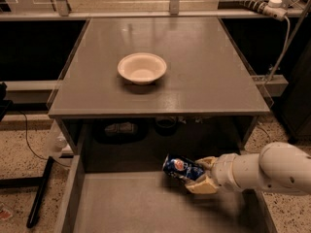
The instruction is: Place pepsi can into top drawer
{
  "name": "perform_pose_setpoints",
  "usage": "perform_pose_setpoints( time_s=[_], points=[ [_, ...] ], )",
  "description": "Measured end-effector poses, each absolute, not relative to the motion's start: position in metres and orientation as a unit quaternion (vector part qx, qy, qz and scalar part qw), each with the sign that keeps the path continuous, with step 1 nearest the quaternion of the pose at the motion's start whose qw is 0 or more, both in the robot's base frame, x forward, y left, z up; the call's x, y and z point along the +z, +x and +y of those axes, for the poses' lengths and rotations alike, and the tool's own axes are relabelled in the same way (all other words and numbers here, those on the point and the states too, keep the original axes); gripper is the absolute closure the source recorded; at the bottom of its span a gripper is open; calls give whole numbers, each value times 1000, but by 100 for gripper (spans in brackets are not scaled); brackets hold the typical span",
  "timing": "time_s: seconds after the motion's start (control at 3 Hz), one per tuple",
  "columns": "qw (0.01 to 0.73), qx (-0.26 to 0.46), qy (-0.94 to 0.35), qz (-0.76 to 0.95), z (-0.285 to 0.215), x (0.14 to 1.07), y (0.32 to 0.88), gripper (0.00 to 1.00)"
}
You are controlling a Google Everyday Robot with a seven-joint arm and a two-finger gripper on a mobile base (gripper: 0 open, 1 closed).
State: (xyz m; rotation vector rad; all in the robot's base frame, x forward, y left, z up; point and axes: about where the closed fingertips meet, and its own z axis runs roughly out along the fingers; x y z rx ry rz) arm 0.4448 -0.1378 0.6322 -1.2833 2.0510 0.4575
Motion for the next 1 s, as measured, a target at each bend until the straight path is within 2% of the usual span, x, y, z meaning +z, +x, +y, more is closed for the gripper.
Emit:
perform_pose_setpoints(
  time_s=[0.67,1.0],
  points=[
    [340,157,-482,792,-125,613,452,100],
    [343,153,-480,793,-125,613,455,81]
  ],
)
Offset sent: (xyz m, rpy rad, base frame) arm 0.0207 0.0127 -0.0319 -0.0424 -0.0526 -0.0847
